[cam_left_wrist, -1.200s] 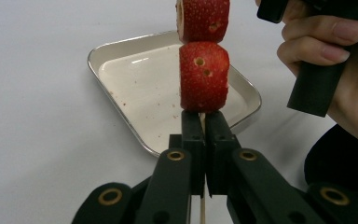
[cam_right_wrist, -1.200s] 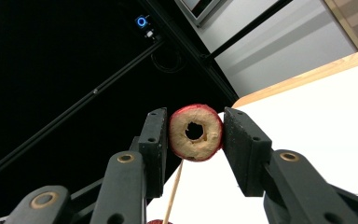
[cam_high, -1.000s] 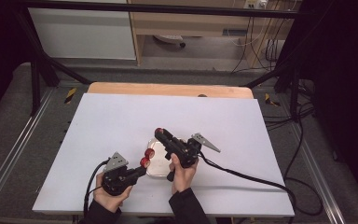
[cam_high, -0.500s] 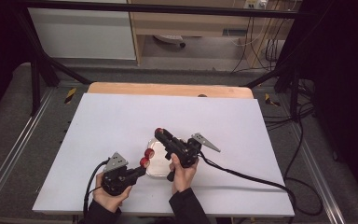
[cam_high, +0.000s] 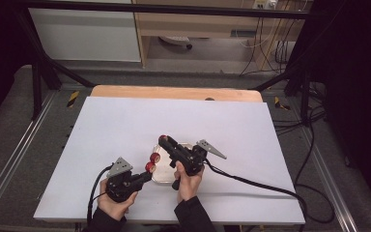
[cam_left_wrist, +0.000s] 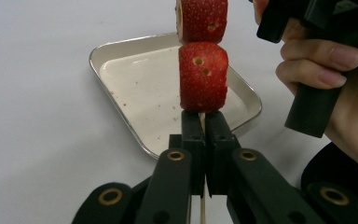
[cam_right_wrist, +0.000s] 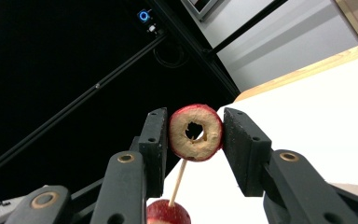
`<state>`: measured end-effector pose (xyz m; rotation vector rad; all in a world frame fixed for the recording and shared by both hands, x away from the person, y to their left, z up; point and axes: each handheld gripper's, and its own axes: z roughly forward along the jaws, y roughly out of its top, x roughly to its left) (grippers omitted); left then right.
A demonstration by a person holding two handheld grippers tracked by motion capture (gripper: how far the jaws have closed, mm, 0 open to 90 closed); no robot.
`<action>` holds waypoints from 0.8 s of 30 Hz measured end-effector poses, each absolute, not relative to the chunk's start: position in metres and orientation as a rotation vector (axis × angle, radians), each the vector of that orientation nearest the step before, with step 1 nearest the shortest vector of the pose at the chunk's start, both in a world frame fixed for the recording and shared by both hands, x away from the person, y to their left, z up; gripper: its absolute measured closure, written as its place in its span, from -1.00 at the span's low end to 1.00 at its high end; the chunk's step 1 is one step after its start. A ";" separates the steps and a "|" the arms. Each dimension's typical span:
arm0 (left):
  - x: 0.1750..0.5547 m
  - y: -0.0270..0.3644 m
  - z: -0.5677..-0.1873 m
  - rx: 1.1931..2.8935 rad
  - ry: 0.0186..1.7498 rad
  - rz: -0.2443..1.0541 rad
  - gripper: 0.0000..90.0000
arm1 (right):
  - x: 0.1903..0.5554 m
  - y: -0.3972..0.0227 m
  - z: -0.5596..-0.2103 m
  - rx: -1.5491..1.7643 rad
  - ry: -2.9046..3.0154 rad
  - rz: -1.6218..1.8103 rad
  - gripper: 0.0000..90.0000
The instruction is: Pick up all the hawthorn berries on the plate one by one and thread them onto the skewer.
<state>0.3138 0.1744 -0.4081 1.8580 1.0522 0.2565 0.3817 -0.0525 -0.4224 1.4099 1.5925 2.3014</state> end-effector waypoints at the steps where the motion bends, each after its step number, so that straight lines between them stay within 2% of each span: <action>1: 0.314 0.174 -0.409 1.856 1.056 0.253 0.95 | 0.381 -0.052 -0.423 1.406 1.588 2.300 0.37; 12: 0.314 0.169 -0.409 1.804 1.083 0.224 0.95 | 0.374 -0.048 -0.429 1.379 1.620 2.285 0.38; 24: 0.318 0.169 -0.413 1.839 1.078 0.237 0.95 | 0.369 -0.047 -0.433 1.373 1.677 2.252 0.38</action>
